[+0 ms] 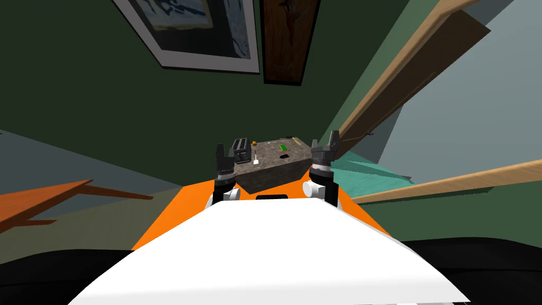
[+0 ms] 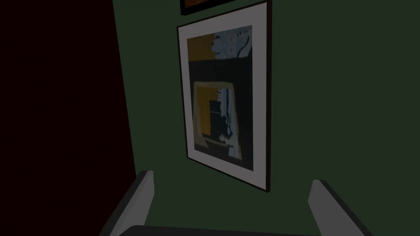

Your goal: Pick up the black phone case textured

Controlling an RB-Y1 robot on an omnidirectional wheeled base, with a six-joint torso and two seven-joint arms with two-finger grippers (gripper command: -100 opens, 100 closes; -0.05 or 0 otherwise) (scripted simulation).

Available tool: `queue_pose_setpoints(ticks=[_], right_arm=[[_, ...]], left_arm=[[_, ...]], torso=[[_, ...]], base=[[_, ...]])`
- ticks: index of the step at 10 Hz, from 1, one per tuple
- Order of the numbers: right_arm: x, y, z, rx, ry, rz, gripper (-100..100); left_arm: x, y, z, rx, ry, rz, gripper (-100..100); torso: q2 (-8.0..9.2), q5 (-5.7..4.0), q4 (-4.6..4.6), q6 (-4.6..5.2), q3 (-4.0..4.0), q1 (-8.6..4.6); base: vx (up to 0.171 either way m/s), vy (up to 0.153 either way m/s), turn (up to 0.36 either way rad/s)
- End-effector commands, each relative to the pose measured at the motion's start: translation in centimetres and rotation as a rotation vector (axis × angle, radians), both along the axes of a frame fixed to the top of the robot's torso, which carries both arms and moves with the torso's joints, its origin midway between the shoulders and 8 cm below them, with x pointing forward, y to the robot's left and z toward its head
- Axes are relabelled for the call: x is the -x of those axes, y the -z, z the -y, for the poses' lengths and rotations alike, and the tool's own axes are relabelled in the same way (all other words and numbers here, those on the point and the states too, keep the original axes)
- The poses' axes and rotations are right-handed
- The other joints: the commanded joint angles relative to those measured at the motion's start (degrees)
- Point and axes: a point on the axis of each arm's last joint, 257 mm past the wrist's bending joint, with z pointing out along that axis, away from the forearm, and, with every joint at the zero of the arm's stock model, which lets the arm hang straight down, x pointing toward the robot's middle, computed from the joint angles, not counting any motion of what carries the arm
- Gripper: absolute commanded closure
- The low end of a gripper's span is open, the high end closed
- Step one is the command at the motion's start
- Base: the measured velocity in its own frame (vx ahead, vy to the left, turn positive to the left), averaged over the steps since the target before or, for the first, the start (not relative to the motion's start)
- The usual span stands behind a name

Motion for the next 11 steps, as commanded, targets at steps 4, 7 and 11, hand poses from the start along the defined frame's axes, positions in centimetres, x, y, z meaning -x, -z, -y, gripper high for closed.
queue_pose_setpoints(ticks=[4,7,11], right_arm=[[0.1,-0.4,-1.6,0.101,-0.082,0.028,-100],[0.2,-0.4,-2.5,0.166,-0.134,0.044,-100],[0.2,-0.1,-3.6,0.261,-0.196,0.052,-100]], left_arm=[[0.0,0.0,0.0,0.000,0.000,0.000,0],[0.0,0.0,0.0,0.000,0.000,0.000,0],[0.0,0.0,0.0,0.000,0.000,0.000,0]], torso=[[-0.05,-0.08,-0.01,0.00,-0.03,-0.34],[-0.07,-0.09,-0.02,0.00,-0.04,-0.41],[-0.13,-0.12,-0.03,0.00,-0.07,-0.52]], base=[[0.012,-0.077,-0.011],[0.020,-0.099,0.009],[0.024,-0.107,0.029]])
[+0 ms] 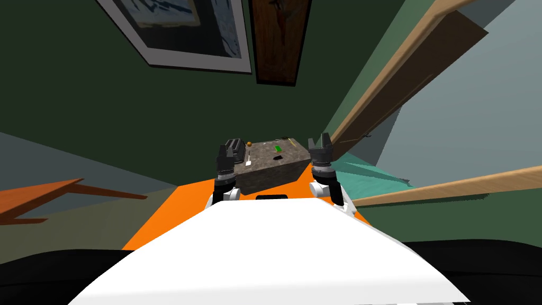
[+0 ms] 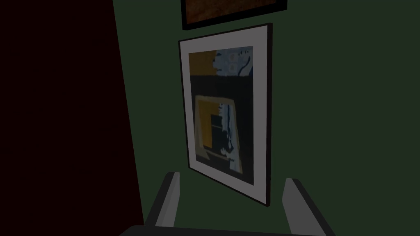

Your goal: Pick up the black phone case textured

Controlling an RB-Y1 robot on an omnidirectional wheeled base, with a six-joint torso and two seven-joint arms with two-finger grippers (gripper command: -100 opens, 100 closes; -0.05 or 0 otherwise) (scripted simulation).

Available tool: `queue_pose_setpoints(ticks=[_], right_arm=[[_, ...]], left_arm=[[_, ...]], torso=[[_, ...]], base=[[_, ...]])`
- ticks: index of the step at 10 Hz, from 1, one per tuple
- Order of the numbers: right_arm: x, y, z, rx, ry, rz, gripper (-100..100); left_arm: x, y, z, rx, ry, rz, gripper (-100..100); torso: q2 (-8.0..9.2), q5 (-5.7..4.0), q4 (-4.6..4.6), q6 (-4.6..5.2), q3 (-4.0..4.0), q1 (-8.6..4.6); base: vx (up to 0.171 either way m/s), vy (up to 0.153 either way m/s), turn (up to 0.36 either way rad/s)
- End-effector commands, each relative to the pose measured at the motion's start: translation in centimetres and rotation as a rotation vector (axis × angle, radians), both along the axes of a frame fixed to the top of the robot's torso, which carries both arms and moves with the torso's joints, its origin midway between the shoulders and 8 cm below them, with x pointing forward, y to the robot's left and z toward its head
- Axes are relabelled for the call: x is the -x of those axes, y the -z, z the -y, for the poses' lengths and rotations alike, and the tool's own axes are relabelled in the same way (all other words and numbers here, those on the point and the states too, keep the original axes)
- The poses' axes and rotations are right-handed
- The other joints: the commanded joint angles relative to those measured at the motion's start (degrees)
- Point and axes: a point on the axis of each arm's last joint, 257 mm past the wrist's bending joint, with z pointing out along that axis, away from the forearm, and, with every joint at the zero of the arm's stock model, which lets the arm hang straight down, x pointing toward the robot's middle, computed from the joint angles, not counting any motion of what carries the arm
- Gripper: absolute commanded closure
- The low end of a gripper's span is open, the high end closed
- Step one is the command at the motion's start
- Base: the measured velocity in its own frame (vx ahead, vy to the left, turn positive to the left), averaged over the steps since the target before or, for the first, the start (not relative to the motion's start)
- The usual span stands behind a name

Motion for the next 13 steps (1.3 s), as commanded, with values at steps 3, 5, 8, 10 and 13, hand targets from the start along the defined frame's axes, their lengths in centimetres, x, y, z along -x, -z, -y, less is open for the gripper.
queue_pose_setpoints(ticks=[3,5,8,10,13], right_arm=[[0.0,0.7,-1.0,0.100,-0.060,0.005,-100],[-0.1,1.3,-1.4,0.154,-0.087,0.001,-100],[-0.2,2.1,-1.9,0.225,-0.118,-0.008,-100],[-0.3,3.0,-2.2,0.289,-0.144,-0.019,-100],[-0.6,5.4,-2.4,0.413,-0.185,-0.053,-100]], left_arm=[[0.0,0.0,0.0,0.000,0.000,0.000,0],[0.0,0.0,0.0,0.000,0.000,0.000,0],[0.0,0.0,0.0,0.000,0.000,0.000,0],[0.0,0.0,0.0,0.000,0.000,0.000,0],[0.0,0.0,0.0,0.000,0.000,0.000,0]], torso=[[-0.02,0.03,0.00,0.00,-0.01,0.13],[-0.02,0.03,0.00,0.00,-0.01,0.15],[-0.01,0.04,0.00,-0.02,0.00,0.16],[-0.02,0.02,0.00,-0.02,-0.01,0.07],[-0.01,0.04,0.00,0.01,-0.01,0.22]], base=[[0.027,-0.086,0.053],[0.020,-0.084,0.060],[0.016,-0.077,0.074],[0.019,-0.092,0.096],[0.014,-0.069,0.123]])
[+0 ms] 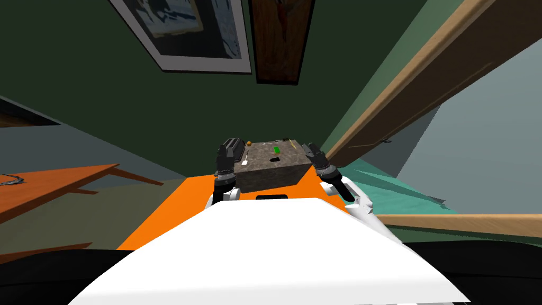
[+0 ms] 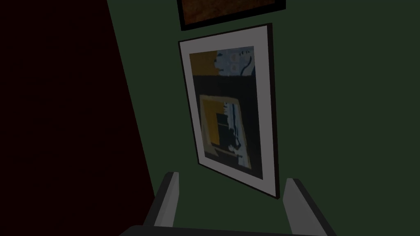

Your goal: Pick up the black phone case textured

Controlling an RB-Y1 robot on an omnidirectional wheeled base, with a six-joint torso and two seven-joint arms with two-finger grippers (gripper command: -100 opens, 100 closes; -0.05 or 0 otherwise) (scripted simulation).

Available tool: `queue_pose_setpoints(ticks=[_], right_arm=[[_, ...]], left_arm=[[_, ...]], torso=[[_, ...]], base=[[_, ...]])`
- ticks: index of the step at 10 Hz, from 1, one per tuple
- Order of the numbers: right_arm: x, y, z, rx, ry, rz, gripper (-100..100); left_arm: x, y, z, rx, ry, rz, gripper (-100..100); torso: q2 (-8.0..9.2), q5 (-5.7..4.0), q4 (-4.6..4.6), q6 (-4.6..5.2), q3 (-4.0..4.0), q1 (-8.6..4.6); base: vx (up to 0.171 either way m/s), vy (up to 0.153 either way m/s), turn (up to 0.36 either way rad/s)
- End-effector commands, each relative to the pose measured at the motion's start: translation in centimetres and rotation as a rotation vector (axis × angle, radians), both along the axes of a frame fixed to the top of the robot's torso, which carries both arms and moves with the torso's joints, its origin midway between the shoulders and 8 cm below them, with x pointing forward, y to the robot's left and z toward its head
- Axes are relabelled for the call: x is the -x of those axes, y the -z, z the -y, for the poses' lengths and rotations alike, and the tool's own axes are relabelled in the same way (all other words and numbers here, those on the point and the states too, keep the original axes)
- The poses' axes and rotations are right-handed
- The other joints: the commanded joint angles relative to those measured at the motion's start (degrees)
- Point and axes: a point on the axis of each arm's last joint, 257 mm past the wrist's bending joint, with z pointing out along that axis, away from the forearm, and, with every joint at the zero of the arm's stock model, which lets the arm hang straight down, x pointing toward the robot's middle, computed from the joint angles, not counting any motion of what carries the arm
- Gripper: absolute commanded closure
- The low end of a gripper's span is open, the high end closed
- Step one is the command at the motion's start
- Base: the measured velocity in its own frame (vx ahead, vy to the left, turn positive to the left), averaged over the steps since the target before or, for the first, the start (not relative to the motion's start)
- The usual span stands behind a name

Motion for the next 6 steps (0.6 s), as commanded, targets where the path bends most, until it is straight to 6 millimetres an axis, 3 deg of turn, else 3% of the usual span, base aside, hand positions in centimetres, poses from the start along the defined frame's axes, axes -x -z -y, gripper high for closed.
queue_pose_setpoints(ticks=[1,4,5,6], right_arm=[[-0.1,0.7,-0.2,0.047,-0.017,-0.010,-100],[-0.4,3.8,0.1,0.187,-0.046,-0.055,-100],[-0.4,3.9,0.0,0.207,-0.053,-0.058,-100],[-0.5,5.6,0.4,0.274,-0.061,-0.084,-100]], left_arm=[[0.0,0.0,0.0,0.000,0.000,0.000,0],[0.0,0.0,0.0,0.000,0.000,0.000,0],[0.0,0.0,0.0,0.000,0.000,0.000,0],[0.0,0.0,0.0,0.000,0.000,0.000,0]], torso=[[0.00,0.00,0.00,0.00,0.00,0.00],[0.00,0.01,0.00,0.02,0.00,0.07],[-0.02,0.01,0.00,-0.01,-0.01,0.07],[-0.02,0.02,0.00,0.03,-0.01,0.11]], base=[[0.012,-0.058,0.096],[0.009,-0.055,0.173],[0.012,-0.043,0.102],[0.011,-0.041,0.173]])
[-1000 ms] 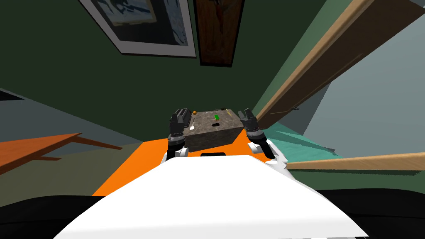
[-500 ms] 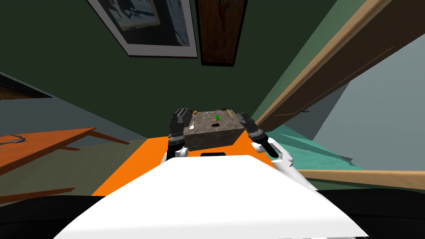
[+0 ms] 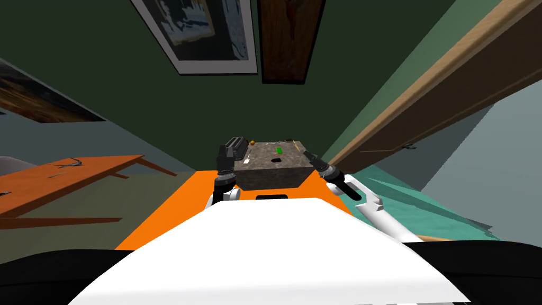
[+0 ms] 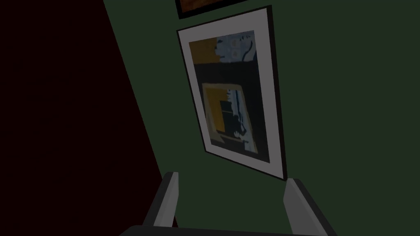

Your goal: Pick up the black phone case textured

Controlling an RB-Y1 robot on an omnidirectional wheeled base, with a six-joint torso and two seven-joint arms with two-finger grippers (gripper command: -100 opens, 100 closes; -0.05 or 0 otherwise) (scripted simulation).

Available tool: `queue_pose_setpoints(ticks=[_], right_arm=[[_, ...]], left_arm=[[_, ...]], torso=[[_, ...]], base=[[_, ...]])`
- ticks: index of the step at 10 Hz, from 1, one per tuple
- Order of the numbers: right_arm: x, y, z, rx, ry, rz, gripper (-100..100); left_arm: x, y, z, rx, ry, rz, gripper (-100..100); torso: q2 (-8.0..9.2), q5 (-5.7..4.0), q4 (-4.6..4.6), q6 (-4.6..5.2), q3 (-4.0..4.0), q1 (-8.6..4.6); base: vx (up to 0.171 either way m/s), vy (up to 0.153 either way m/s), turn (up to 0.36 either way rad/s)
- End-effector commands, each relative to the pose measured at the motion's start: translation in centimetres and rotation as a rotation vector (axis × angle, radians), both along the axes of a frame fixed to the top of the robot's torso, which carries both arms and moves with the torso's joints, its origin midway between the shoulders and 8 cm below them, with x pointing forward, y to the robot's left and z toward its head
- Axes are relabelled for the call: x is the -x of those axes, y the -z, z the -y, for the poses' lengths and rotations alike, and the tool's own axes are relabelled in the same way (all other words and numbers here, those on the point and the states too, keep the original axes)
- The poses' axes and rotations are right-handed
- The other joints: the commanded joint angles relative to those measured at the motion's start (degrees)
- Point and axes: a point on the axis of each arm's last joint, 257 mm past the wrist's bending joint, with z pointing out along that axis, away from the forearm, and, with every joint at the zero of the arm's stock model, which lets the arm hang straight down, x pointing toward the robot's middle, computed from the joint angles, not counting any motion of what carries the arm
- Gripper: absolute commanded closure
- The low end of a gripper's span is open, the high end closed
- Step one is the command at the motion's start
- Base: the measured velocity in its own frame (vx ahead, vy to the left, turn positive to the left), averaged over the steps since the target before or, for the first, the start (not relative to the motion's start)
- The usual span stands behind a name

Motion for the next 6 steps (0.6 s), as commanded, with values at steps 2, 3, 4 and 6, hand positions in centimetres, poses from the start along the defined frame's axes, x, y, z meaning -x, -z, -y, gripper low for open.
queue_pose_setpoints(ticks=[2,3,4,6], right_arm=[[-0.1,2.6,0.8,0.123,-0.018,-0.042,-100],[0.0,2.7,0.9,0.145,-0.027,-0.045,-100],[-0.1,4.6,1.7,0.216,-0.029,-0.076,-100],[0.0,6.7,2.8,0.310,-0.037,-0.112,-100]], left_arm=[[0.0,0.0,0.0,0.000,0.000,0.000,0],[0.0,0.0,0.0,0.000,0.000,0.000,0],[0.0,0.0,0.0,0.000,0.000,0.000,0],[0.0,0.0,0.0,0.000,0.000,0.000,0]], torso=[[0.02,0.01,0.01,0.02,0.01,0.04],[0.01,0.01,0.01,0.00,0.01,0.03],[0.02,0.01,0.01,0.03,0.01,0.05],[0.01,0.02,0.01,0.05,0.01,0.09]], base=[[0.004,-0.035,0.179],[0.002,-0.033,0.142],[-0.001,-0.023,0.329],[0.005,-0.018,0.170]])
